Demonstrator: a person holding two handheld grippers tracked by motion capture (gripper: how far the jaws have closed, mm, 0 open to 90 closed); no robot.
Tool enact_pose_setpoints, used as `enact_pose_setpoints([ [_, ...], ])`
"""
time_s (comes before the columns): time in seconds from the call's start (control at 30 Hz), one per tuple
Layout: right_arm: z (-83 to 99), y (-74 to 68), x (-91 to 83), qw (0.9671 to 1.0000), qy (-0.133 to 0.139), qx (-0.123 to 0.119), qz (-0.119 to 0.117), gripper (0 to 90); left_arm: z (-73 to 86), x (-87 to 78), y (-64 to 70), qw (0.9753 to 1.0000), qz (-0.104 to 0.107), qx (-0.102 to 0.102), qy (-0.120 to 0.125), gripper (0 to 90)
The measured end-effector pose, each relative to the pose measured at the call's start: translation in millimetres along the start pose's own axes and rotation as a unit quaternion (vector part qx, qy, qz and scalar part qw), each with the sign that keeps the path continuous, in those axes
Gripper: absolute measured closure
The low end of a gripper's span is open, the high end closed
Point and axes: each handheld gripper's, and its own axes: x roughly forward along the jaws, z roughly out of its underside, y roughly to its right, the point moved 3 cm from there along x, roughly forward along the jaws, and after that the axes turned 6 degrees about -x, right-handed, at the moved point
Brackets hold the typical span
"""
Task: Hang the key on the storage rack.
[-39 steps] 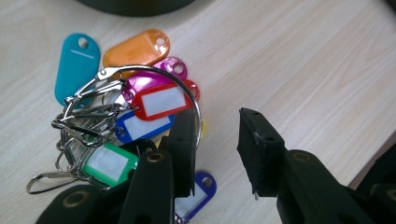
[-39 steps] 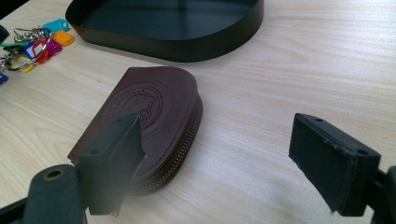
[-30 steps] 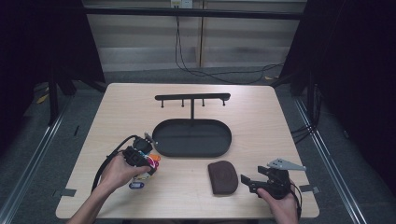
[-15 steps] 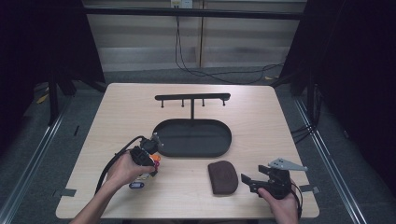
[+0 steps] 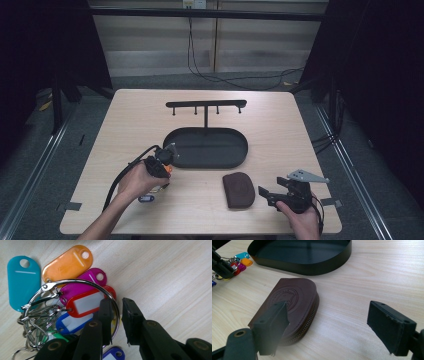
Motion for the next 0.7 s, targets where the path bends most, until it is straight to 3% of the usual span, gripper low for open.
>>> enact_pose_setpoints([
  [0.2,0.3,0.3,-0.7,1.0000,-0.002,0.001,-0.001,16.7,-0.7,1.1,8.5,0.9991,-0.040,0.012,-0.003,80.6],
  [0.27,0.3,0.1,-0.9,1.0000,-0.001,0.001,-0.001,16.7,-0.8,1.3,9.1,0.9991,-0.040,0.012,-0.003,80.7],
  [0.4,0.5,0.7,-0.4,1.0000,-0.003,0.000,-0.001,16.7,-2.9,0.8,3.7,0.9997,-0.022,0.006,-0.011,84.2],
  [0.5,0.3,0.8,-0.3,1.0000,-0.003,0.000,-0.002,16.7,-4.3,0.2,-6.3,0.9997,0.017,-0.005,-0.016,86.7],
  [0.53,0.4,2.2,0.1,0.9999,0.001,0.011,-0.013,16.7,-4.4,0.2,-8.4,0.9995,0.026,-0.006,-0.018,87.0],
  [0.7,0.3,5.7,-0.9,0.9997,0.003,0.021,-0.011,16.8,-3.8,0.6,-12.3,0.9988,0.046,-0.011,-0.012,87.2],
])
